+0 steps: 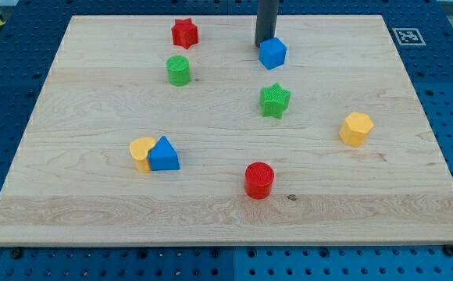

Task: Move the blue cube towards center

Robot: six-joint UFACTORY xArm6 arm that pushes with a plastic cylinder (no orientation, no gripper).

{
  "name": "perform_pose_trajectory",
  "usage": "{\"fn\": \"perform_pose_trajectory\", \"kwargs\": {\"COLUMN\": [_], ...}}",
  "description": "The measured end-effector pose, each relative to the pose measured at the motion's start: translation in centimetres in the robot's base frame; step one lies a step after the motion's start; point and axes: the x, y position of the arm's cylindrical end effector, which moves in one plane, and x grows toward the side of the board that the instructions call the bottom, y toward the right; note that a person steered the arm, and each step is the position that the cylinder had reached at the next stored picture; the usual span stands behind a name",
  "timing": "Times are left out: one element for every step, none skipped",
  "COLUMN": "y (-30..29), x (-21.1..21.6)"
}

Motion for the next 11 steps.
{"fn": "perform_pose_trajectory", "kwargs": {"y": [0.0, 2.1, 7.3, 9.9, 8.3, 4.3, -0.4, -4.8, -8.7, -10.3, -8.3], "x": [2.6, 1.1, -1.4, 0.8, 3.6, 4.5, 5.2, 6.1, 7.6, 9.3, 9.3]}}
